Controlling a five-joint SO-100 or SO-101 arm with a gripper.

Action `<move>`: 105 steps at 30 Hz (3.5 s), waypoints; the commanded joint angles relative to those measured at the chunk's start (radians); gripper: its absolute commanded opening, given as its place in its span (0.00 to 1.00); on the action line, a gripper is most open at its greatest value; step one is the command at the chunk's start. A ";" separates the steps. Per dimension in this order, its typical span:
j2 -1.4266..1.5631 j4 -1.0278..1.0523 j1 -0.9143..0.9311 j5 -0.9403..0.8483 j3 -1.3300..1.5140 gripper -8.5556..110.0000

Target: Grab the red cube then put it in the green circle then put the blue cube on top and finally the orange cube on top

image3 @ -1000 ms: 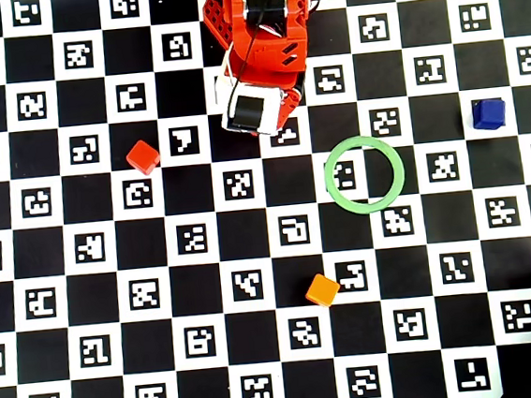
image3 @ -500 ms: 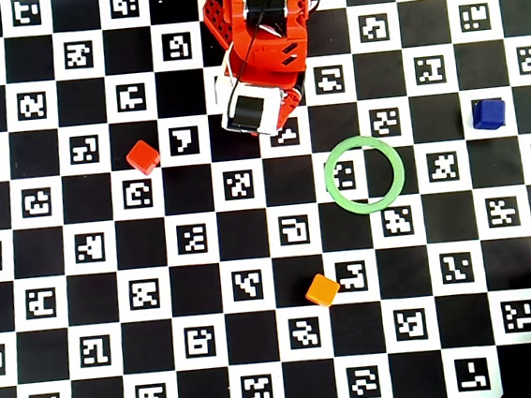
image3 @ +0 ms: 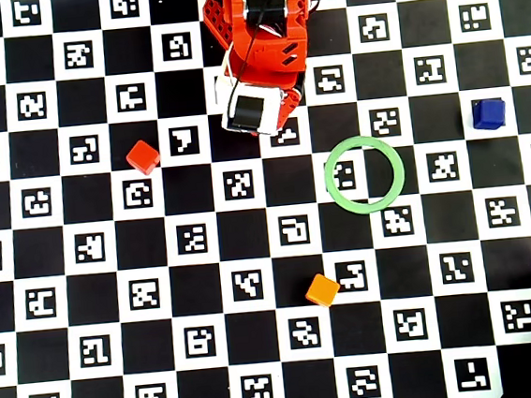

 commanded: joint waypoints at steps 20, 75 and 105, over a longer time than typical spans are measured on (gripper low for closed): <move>0.049 0.054 -0.008 -0.006 0.040 0.02; 0.041 0.002 -0.192 -0.091 0.040 0.02; -0.988 0.545 0.360 0.331 -1.397 0.13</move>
